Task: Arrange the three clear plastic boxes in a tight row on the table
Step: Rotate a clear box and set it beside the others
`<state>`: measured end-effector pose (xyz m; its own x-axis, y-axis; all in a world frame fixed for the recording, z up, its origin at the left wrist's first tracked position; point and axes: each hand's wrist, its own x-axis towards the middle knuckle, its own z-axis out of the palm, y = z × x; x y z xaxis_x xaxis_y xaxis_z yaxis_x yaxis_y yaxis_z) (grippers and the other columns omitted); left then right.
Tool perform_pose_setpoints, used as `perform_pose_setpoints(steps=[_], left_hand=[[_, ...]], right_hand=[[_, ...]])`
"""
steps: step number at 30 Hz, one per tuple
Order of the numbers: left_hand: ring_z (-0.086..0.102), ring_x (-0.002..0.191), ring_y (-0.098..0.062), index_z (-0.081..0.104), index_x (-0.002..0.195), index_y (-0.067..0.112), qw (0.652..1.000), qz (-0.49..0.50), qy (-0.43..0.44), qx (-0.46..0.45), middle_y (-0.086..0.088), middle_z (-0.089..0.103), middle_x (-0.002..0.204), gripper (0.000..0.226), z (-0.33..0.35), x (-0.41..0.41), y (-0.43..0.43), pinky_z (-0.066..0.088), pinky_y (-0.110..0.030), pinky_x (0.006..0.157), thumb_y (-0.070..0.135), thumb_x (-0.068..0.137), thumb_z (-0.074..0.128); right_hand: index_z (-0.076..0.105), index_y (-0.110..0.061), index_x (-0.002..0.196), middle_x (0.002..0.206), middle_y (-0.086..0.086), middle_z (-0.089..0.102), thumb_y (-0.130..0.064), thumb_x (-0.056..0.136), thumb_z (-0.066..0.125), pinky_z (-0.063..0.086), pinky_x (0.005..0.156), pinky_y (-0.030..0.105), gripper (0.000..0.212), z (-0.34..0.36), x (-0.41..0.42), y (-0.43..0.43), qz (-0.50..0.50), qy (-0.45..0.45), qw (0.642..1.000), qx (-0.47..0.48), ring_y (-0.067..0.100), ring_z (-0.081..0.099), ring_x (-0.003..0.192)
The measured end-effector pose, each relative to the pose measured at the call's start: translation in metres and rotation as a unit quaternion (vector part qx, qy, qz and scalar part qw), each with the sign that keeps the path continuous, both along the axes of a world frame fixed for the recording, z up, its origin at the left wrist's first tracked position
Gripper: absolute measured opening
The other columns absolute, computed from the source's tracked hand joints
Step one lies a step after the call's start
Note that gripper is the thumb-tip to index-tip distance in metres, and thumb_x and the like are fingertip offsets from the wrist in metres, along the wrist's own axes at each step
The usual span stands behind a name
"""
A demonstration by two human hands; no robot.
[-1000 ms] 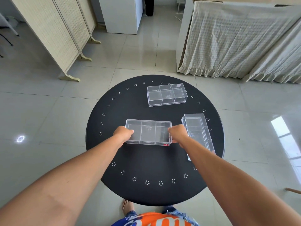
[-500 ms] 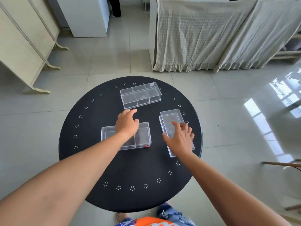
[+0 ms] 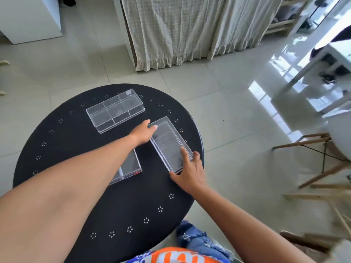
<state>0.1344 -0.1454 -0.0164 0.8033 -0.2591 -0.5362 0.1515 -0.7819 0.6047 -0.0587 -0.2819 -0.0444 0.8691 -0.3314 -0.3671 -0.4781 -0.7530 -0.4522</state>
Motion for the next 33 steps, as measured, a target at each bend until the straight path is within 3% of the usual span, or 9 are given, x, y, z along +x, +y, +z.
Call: perform_pose_setpoints(steps=[5, 8, 11, 14, 19, 23, 25, 28, 33], left_hand=[[0.051, 0.129, -0.019, 0.047, 0.14, 0.018, 0.992, 0.071, -0.029, -0.099, -0.002, 0.054, 0.141, 0.057, 0.007, 0.009, -0.009, 0.035, -0.033, 0.11, 0.047, 0.091, 0.052], [0.054, 0.124, -0.013, 0.055, 0.134, 0.021, 0.979, 0.109, -0.036, -0.17, 0.004, 0.059, 0.135, 0.052, 0.017, 0.018, -0.01, 0.036, -0.027, 0.103, 0.048, 0.09, 0.055], [0.051, 0.126, -0.013, 0.056, 0.136, 0.02, 0.969, 0.127, -0.026, -0.208, 0.003, 0.057, 0.138, 0.045, 0.028, 0.027, -0.009, 0.032, -0.023, 0.099, 0.035, 0.094, 0.056], [0.049, 0.132, -0.017, 0.051, 0.141, 0.021, 0.966, 0.136, -0.009, -0.221, 0.001, 0.054, 0.143, 0.049, 0.032, 0.033, -0.004, 0.028, -0.023, 0.1, 0.028, 0.093, 0.057], [0.05, 0.131, -0.02, 0.041, 0.147, 0.018, 0.965, 0.171, -0.017, -0.198, -0.006, 0.053, 0.142, 0.062, 0.028, 0.032, 0.006, 0.034, -0.026, 0.099, 0.011, 0.09, 0.063], [0.053, 0.129, -0.024, 0.036, 0.149, 0.018, 0.952, 0.244, -0.009, -0.182, -0.006, 0.051, 0.146, 0.067, 0.014, 0.026, 0.017, 0.043, -0.04, 0.104, 0.015, 0.088, 0.065], [0.057, 0.122, -0.025, 0.039, 0.148, 0.018, 0.944, 0.281, -0.005, -0.174, -0.005, 0.054, 0.141, 0.066, 0.01, 0.023, 0.02, 0.05, -0.038, 0.09, 0.017, 0.087, 0.065], [0.062, 0.1, -0.025, 0.043, 0.146, 0.017, 0.936, 0.314, 0.01, -0.158, -0.004, 0.06, 0.128, 0.065, 0.005, 0.019, 0.021, 0.053, -0.039, 0.08, 0.019, 0.085, 0.066], [0.051, 0.084, -0.022, 0.053, 0.131, 0.015, 0.931, 0.332, 0.057, -0.142, -0.008, 0.055, 0.1, 0.046, -0.002, 0.017, 0.017, 0.047, -0.034, 0.074, 0.021, 0.087, 0.064]], right_hand=[[0.039, -0.038, 0.139, 0.132, -0.001, 0.033, -0.052, 0.069, 0.064, 0.045, 0.098, 0.031, 0.076, 0.008, 0.012, -0.028, -0.063, -0.1, 0.984, 0.133, 0.02, 0.051, 0.116], [0.053, -0.038, 0.127, 0.121, -0.003, 0.044, -0.053, 0.07, 0.06, 0.048, 0.089, 0.031, 0.06, 0.019, 0.033, -0.049, -0.147, -0.12, 0.952, 0.241, 0.014, 0.06, 0.098], [0.061, -0.029, 0.111, 0.096, 0.003, 0.057, -0.052, 0.074, 0.056, 0.053, 0.067, 0.031, 0.045, 0.029, 0.058, -0.072, -0.193, -0.094, 0.897, 0.387, 0.014, 0.057, 0.073], [0.061, -0.013, 0.114, 0.082, 0.012, 0.057, -0.056, 0.076, 0.045, 0.045, 0.05, 0.024, 0.059, 0.035, 0.083, -0.091, -0.204, -0.009, 0.869, 0.451, 0.022, 0.055, 0.055], [0.062, -0.009, 0.104, 0.094, 0.021, 0.063, -0.067, 0.088, 0.025, 0.037, 0.053, 0.026, 0.071, 0.043, 0.123, -0.105, -0.181, 0.137, 0.851, 0.473, 0.032, 0.063, 0.059], [0.057, -0.009, 0.118, 0.098, 0.019, 0.06, -0.094, 0.069, 0.017, 0.041, 0.051, 0.024, 0.107, 0.045, 0.155, -0.11, -0.143, 0.172, 0.858, 0.462, 0.025, 0.057, 0.055], [0.058, -0.013, 0.11, 0.092, 0.015, 0.059, -0.094, 0.069, 0.023, 0.039, 0.05, 0.023, 0.097, 0.049, 0.169, -0.11, -0.103, 0.176, 0.864, 0.46, 0.022, 0.052, 0.052], [0.056, -0.017, 0.099, 0.075, 0.008, 0.058, -0.075, 0.086, 0.039, 0.035, 0.047, 0.022, 0.062, 0.053, 0.182, -0.107, -0.061, 0.183, 0.886, 0.422, 0.018, 0.048, 0.047], [0.056, -0.011, 0.099, 0.073, 0.007, 0.057, -0.061, 0.095, 0.039, 0.037, 0.048, 0.023, 0.053, 0.046, 0.196, -0.097, -0.05, 0.162, 0.935, 0.312, 0.018, 0.053, 0.051]])
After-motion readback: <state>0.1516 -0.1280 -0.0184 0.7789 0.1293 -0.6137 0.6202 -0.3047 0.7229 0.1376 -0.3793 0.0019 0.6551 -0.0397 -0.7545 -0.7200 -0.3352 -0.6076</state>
